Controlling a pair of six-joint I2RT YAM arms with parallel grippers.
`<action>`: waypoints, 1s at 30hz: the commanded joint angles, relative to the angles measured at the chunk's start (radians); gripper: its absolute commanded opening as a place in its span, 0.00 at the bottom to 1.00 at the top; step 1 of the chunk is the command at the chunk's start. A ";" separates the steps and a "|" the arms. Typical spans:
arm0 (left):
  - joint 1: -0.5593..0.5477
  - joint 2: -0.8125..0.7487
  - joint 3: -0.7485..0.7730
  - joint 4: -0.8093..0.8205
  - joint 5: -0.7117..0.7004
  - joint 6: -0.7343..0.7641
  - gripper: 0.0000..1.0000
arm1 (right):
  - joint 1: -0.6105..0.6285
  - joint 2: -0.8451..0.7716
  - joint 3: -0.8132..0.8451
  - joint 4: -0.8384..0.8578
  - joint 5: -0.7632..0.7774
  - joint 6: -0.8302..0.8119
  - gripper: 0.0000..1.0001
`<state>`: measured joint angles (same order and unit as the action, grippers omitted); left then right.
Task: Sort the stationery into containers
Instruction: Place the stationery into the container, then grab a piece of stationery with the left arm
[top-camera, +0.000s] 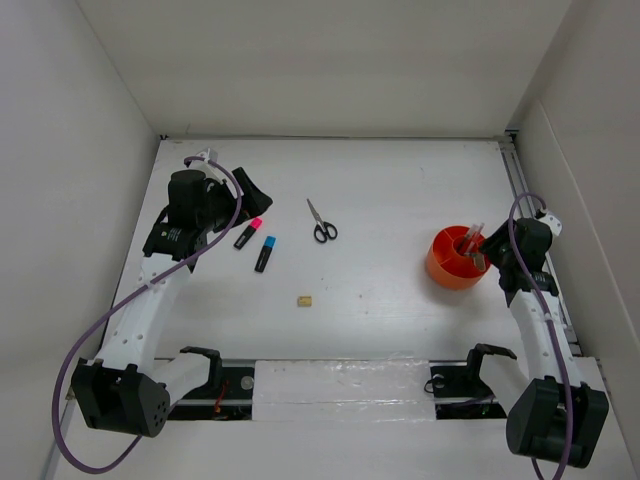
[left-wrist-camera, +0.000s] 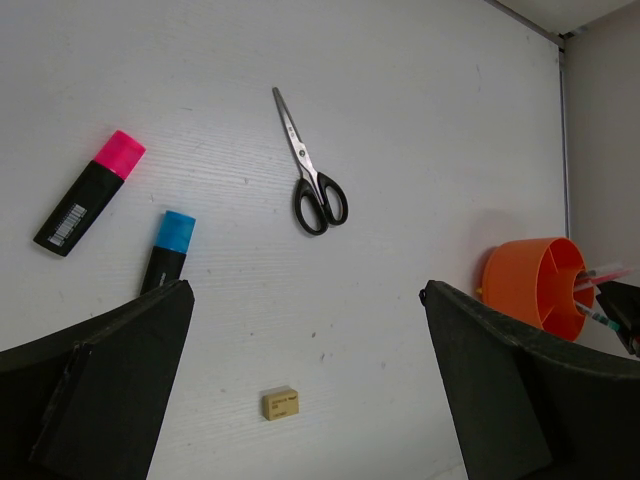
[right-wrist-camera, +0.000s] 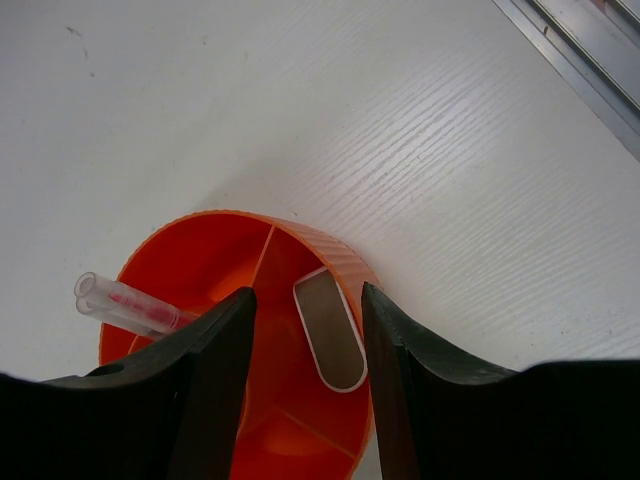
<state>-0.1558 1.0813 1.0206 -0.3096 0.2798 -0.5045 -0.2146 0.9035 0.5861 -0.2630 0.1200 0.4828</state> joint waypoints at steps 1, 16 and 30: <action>0.001 -0.029 -0.010 0.035 0.002 0.015 0.99 | 0.007 -0.011 0.012 0.018 0.013 -0.009 0.53; 0.001 -0.029 -0.010 0.035 -0.016 0.015 0.99 | 0.007 -0.103 0.021 -0.025 0.013 0.000 0.63; 0.001 0.008 0.009 -0.005 -0.120 0.015 0.99 | 0.007 -0.235 0.173 -0.130 -0.051 -0.009 0.67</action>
<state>-0.1558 1.0882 1.0206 -0.3122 0.2050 -0.5045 -0.2146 0.7052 0.6834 -0.3752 0.1001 0.4858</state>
